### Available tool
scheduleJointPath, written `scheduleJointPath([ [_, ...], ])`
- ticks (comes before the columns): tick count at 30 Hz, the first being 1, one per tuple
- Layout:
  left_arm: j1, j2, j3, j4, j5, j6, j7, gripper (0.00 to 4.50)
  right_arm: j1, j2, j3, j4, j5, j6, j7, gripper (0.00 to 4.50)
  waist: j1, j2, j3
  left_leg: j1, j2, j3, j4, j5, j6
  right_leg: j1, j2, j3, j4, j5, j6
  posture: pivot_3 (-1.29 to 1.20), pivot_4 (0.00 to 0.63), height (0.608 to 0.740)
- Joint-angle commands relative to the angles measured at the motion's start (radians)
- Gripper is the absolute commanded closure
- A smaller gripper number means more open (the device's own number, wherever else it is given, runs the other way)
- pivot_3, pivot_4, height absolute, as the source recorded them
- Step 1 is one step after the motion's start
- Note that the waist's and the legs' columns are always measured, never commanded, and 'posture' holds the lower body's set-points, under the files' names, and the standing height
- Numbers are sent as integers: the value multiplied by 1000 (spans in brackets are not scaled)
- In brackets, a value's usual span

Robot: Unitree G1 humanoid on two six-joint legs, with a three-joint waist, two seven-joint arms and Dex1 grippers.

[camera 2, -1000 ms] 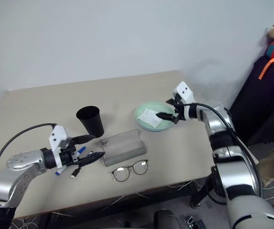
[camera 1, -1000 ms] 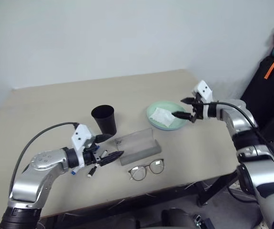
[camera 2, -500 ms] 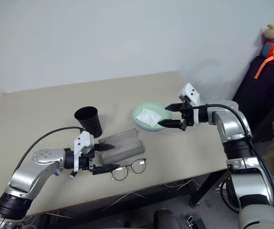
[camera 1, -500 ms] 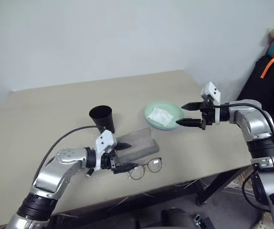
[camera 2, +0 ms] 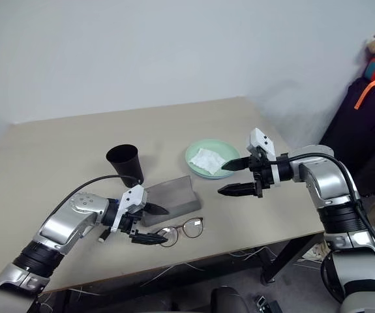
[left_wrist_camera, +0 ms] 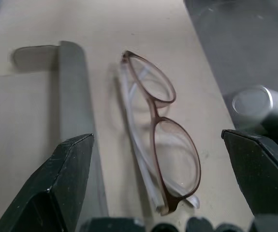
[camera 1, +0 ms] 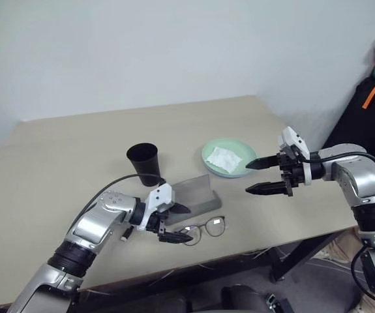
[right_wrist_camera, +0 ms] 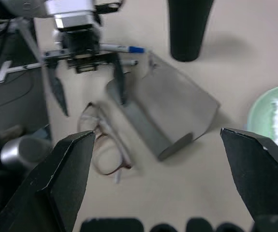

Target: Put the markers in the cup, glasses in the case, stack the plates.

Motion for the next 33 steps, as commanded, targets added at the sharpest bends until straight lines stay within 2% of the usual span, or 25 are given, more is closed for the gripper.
scheduleJointPath([
  [1, -63, -16, -28, 25, 25, -25, -51, 0, 9, -39, -11, -48, 28, -10, 32, 6, 0, 0, 0, 0, 0, 0, 0, 0, 0, 0, 0, 0, 0, 0, 0, 0, 0, 735],
  [8, -135, -67, -66, 107, 66, -37, -95, 0, 23, -71, -18, -43, 28, -30, 41, 6, 0, 0, 0, 0, 1, 0, 2, 0, 0, 0, 0, 0, 0, 0, 0, 0, 0, 735],
  [11, -166, -95, -90, 156, 95, -56, -110, 625, 35, -84, -22, -47, 30, -34, 42, 0, 0, 0, 0, 0, 1, 0, 3, 0, 0, 1, 0, 0, 0, 0, 0, 0, 0, 735],
  [18, -191, -154, -119, 217, 148, -102, -112, 3032, 51, -95, -25, -56, 32, -37, 34, 0, 0, 0, 0, -1, 0, 0, 3, 0, 1, 1, 0, 0, 0, 0, 1, 0, 0, 735],
  [33, -188, -182, -122, 234, 178, -121, -113, 3032, 68, -94, -22, -63, 31, -43, 12, 0, 0, -1, 0, -1, 0, 0, 4, 0, 1, 1, 0, 0, 0, 0, 1, 0, 0, 735],
])
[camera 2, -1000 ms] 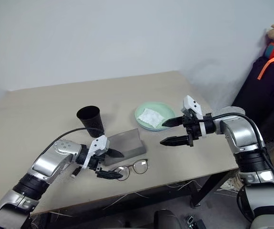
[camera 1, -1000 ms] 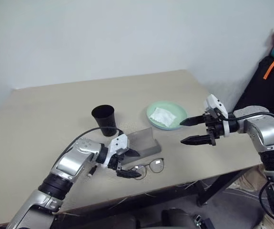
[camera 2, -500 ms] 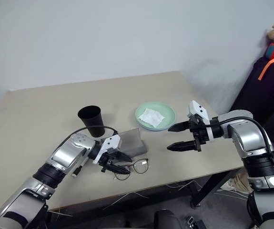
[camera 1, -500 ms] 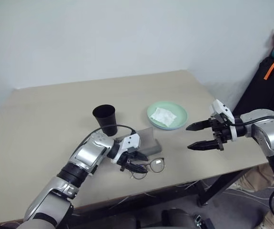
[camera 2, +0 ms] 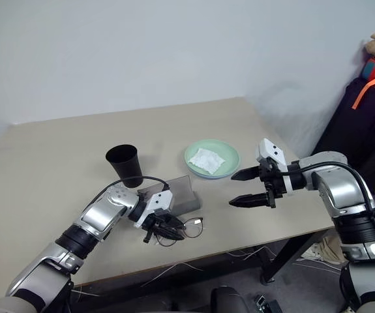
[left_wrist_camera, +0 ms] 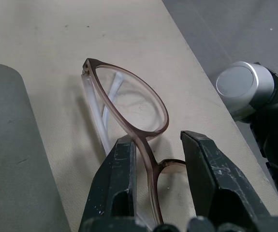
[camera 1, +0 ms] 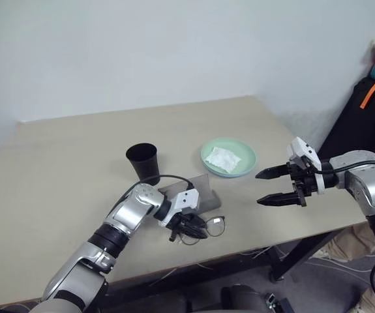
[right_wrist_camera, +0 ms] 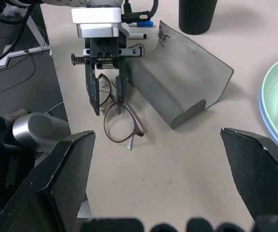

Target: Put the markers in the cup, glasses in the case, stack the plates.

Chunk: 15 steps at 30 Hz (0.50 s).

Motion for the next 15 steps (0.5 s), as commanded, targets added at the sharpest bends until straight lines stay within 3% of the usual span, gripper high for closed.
scheduleJointPath([
  [1, -32, -6, 19, 5, 4, -14, -3, 3032, -9, -8, -22, -27, 19, -17, -4, 0, 0, 0, 0, 0, 0, 0, 0, 0, 0, 0, 0, 0, 0, 0, 0, 0, 0, 735],
  [10, -97, -51, 84, 45, -55, 55, 6, 3032, 1, -2, -5, -24, 8, -33, -8, 0, 0, 0, 0, 0, 0, 0, 1, 0, 0, 0, 0, 0, 0, 0, 0, 0, 0, 735],
  [13, -94, -49, 74, 49, -39, 56, 2, 3628, 10, -4, -1, -32, 8, -35, -9, 0, 0, 0, 0, 0, 0, 0, 0, 0, 0, 1, 0, 0, 0, 0, 0, 0, 0, 735],
  [15, -82, -40, 65, 38, -33, 55, -13, 4309, 11, -5, 1, -32, 8, -37, -9, 0, -1, 0, 0, 0, 0, -1, 0, 0, 1, 1, 0, 0, 0, 0, 0, 0, 0, 735],
])
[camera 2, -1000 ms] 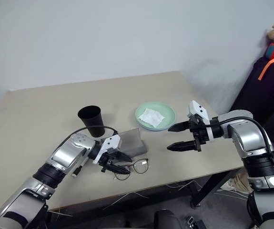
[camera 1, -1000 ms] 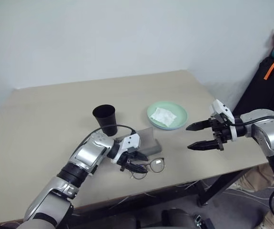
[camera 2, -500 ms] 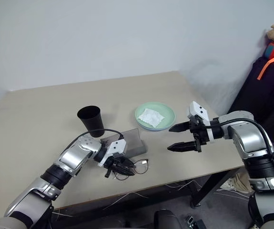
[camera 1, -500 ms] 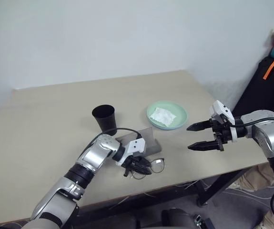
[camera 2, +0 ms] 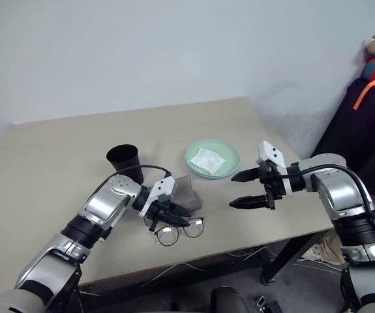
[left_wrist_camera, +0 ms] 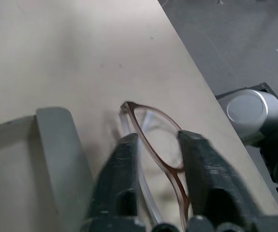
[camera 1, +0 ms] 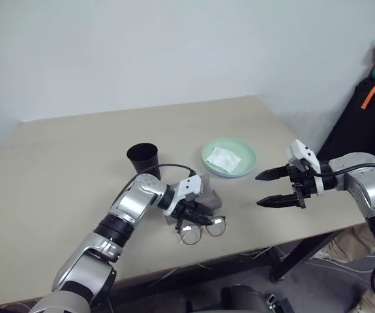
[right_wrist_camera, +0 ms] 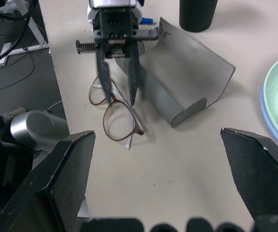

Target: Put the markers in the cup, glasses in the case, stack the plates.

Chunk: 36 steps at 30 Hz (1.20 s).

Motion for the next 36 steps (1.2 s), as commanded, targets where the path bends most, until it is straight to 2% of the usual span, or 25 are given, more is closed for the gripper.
scheduleJointPath([
  [1, 4, 21, 5, -26, 0, -9, -21, 4462, -16, -7, -9, -30, 10, -15, 0, 0, -1, 0, 0, 0, 0, 0, 0, 0, 0, 0, 0, 0, 0, 0, 0, 0, 0, 735],
  [15, 24, 45, 5, -68, -5, 13, -32, 4462, -15, -5, 1, -30, 9, -14, -6, 0, 1, 0, 0, 1, 0, 0, 1, 0, 0, 1, 0, 0, 0, 0, 0, 0, 0, 735],
  [18, 6, 46, 13, -62, -13, 79, -29, 3875, -16, -2, 4, -27, 7, -16, -9, 0, 0, 0, 0, 1, 0, 0, 1, 0, 0, 1, 0, 0, 0, 0, 0, 0, 0, 735],
  [24, 7, 30, 18, -55, 8, 36, 15, 1883, -14, -3, 6, -28, 8, -15, -13, 0, 0, 0, 0, 1, 0, 0, 1, 0, 0, 1, 0, 0, 0, 0, 0, 0, 0, 735],
  [36, 29, 35, -3, -75, 6, 31, 0, 1883, -12, -5, 5, -33, 10, -10, -18, 0, 0, 0, 0, 1, 0, 0, 1, 0, 0, 1, 0, 0, 0, 0, 0, 0, 0, 735],
])
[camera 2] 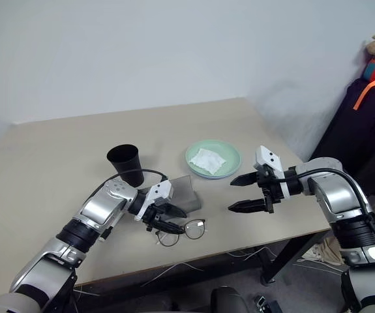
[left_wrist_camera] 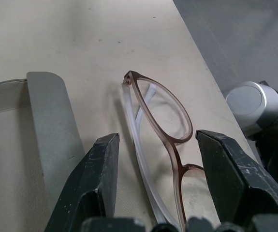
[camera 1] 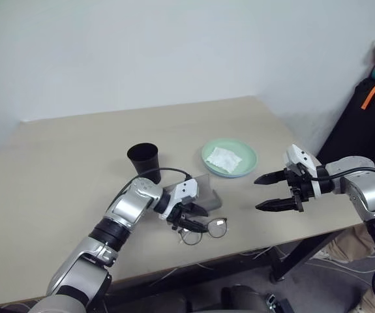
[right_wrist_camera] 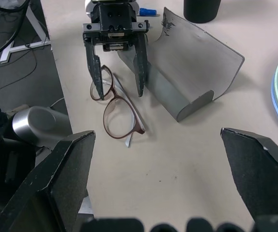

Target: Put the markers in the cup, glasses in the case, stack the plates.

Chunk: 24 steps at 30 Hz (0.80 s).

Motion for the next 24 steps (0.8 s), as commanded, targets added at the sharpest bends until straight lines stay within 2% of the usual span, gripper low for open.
scheduleJointPath([
  [1, -8, 4, 3, -33, 0, -11, -9, 1883, -15, -5, -16, -33, 11, -6, -6, 0, 0, 0, 0, 0, 0, 0, 0, 0, 0, 0, 0, 0, 0, 0, 0, 0, 0, 735],
  [4, -7, 6, -1, -35, 1, -11, -12, 1883, -17, -4, -16, -32, 11, -5, -8, 0, 0, 0, 0, 0, 0, 0, 0, 0, 0, 0, 0, 0, 0, 0, 0, 0, 0, 735],
  [5, -7, 6, -2, -36, 1, -9, -13, 2051, -18, -4, -16, -32, 11, -5, -9, 0, 0, 0, 0, 0, 0, 0, 0, 0, 0, 0, 0, 0, 0, 0, 0, 0, 0, 735],
  [7, -5, 6, -4, -36, 3, -10, -12, 2435, -19, -4, -16, -31, 12, -5, -10, 0, 0, 0, 0, 0, 0, 0, 0, 0, 0, 0, 0, 0, 0, 0, 0, 0, 0, 735],
  [11, -2, 10, -11, -37, 14, -23, -9, 3749, -20, -3, -16, -29, 11, -4, -13, 0, 0, 0, 0, 0, 0, 0, 0, 0, 0, 0, 0, 0, 0, 0, 0, 0, 0, 735],
  [24, -7, 20, -14, -58, 11, -17, -29, 3749, -35, 2, -12, -14, 6, -12, -20, 0, 0, 0, 0, 0, 0, 0, 0, 0, 0, 0, 0, 0, 0, 0, 0, 0, 0, 735],
])
